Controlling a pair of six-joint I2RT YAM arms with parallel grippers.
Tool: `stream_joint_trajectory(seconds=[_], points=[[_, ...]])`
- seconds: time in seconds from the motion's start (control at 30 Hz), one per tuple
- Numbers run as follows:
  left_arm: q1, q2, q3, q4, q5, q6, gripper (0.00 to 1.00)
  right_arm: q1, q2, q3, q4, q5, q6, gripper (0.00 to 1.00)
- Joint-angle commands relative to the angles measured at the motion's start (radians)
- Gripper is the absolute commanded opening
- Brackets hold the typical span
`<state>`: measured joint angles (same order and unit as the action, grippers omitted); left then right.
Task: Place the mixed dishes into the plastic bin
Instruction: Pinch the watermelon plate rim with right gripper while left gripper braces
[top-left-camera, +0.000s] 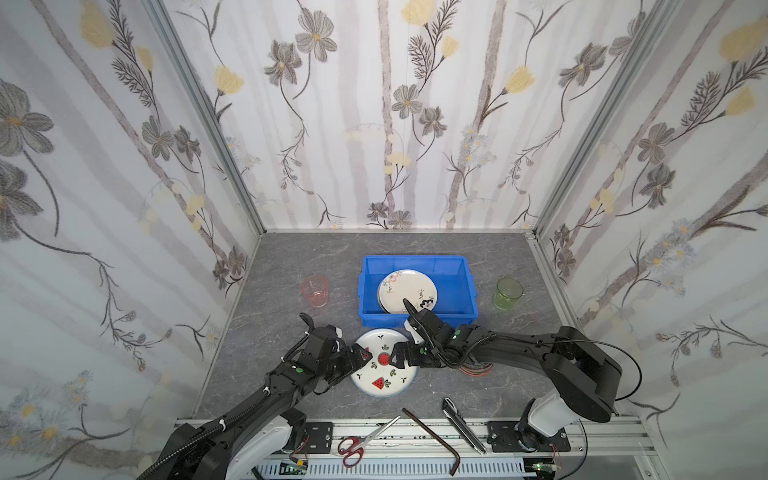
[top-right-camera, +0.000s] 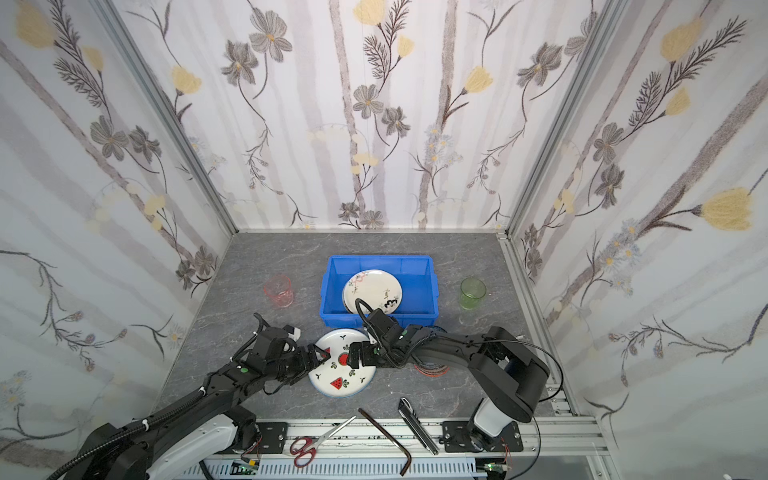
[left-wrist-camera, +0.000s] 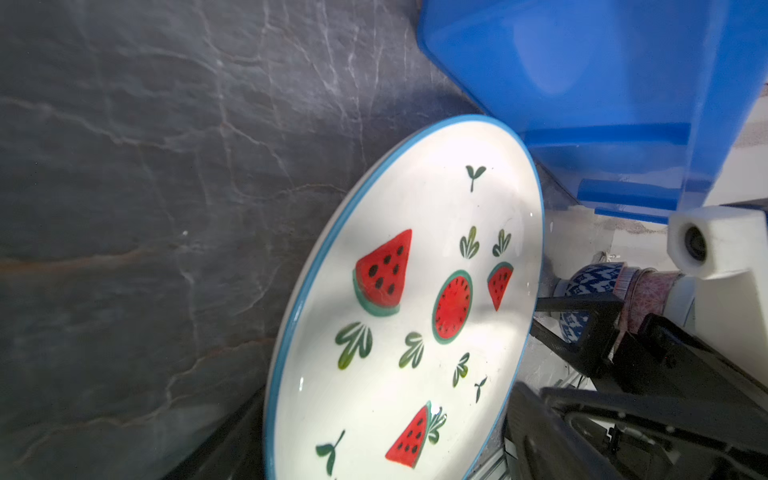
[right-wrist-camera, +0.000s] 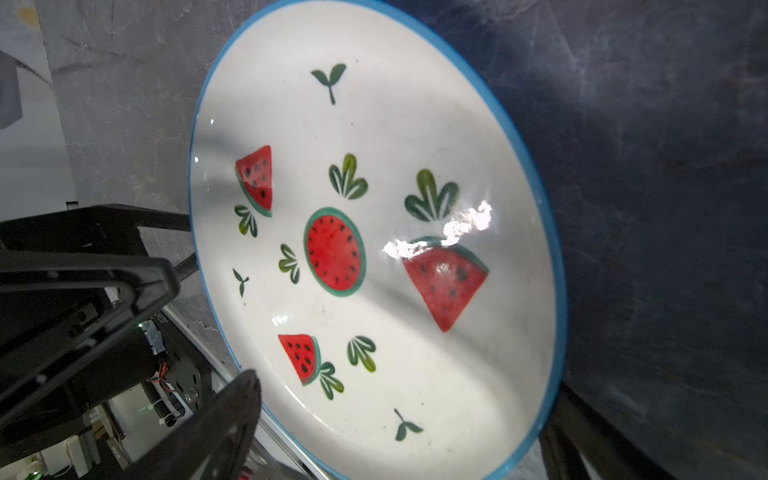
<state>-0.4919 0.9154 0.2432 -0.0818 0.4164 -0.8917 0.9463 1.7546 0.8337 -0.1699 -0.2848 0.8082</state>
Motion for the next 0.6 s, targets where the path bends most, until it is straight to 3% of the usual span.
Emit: stream_joint_trajectory(seconds=[0.0, 0.57], points=[[0.0, -0.022, -0.01, 0.06, -0.003, 0.01, 0.83, 0.012, 0.012, 0.024, 0.049, -0.032, -0.017, 1.0], [-0.001, -0.119, -0.056, 0.119, 0.038, -0.027, 0.65, 0.035, 0.045, 0.053, 0.049, -0.05, -0.03, 1.0]])
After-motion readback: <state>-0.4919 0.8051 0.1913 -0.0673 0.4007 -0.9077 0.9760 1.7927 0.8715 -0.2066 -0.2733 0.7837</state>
